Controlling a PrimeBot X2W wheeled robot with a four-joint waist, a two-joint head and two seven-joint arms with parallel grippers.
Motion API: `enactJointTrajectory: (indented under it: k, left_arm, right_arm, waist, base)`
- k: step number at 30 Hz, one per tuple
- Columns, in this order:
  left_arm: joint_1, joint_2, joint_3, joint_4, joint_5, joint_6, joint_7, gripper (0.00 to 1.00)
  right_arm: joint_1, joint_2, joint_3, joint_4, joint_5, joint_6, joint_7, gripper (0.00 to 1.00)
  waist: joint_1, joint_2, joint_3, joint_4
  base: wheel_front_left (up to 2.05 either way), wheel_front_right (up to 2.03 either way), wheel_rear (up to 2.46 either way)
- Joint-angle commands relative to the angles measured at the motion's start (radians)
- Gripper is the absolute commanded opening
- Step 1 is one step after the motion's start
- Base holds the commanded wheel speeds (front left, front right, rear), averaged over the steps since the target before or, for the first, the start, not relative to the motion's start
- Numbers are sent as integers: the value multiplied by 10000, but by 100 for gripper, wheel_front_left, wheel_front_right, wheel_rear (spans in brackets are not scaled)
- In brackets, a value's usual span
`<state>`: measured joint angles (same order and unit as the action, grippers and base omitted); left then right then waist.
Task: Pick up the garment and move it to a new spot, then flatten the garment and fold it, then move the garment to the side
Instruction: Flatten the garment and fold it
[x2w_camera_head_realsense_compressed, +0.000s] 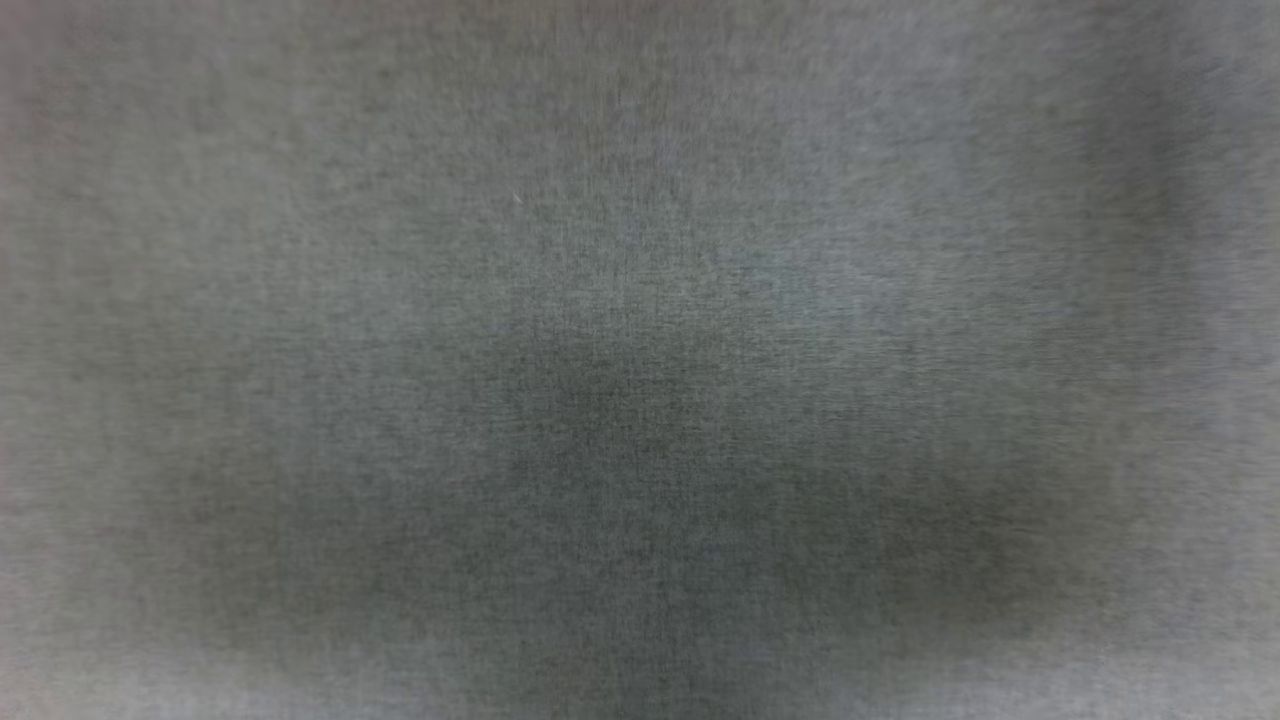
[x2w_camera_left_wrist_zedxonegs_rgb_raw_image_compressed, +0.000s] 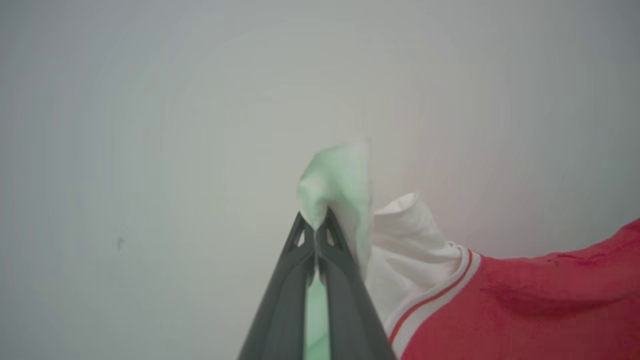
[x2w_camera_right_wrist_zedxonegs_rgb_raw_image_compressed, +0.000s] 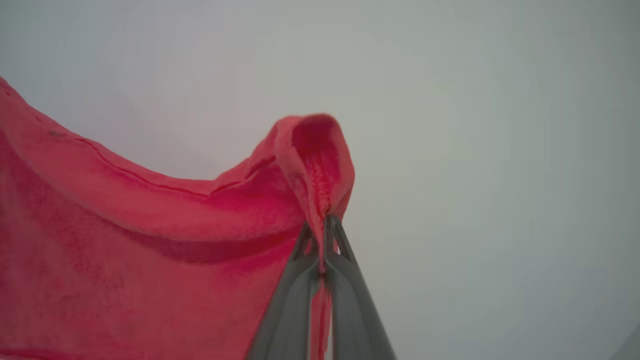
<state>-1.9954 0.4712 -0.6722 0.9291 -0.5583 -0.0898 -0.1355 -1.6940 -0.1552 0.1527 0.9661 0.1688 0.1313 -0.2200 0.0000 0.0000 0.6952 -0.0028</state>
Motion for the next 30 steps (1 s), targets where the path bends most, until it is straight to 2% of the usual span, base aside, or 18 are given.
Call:
enactJointTrajectory:
  k: [1,8,16,22,23,27,30]
  left_arm:
    - [101,-73,-58,171,-12,-72,-152,0]
    - [906,-564,-283,1270,-307,-274,-593,0]
    - [2358,-864,-973,1634,-702,-409,-400,0]
    - [4248,-480,-1920,679,-1495,-407,338,0]
    - [4248,-480,-1920,679,-1495,-407,338,0]
    - [5831,-1,-2529,-397,-2037,-409,706,0]
    - [7112,507,-2769,-1282,-2414,-399,911,0]
  right_arm:
    - [-86,72,-34,213,-87,-10,-92,0]
    - [182,277,18,1479,-223,-10,-286,0]
    - [1119,130,700,2093,141,-10,-403,0]
    - [2741,-190,1822,1697,1084,-10,-423,0]
    - [2741,-190,1822,1697,1084,-10,-423,0]
    - [4313,-603,2707,930,2171,-10,-258,0]
    - [5611,-1244,3432,-42,3023,-10,34,0]
  waist:
    - [0,0,1151,300]
    - [0,0,838,626]
    - [0,0,-648,915]
    - [0,0,-2238,1095]
    - [0,0,-2238,1095]
    - [0,0,-3244,1235]
    - [0,0,-3884,1315]
  base:
    - [0,0,0]
    - [0,0,0]
    - [0,0,0]
    - [0,0,0]
    - [0,0,0]
    - [0,0,0]
    - [0,0,0]
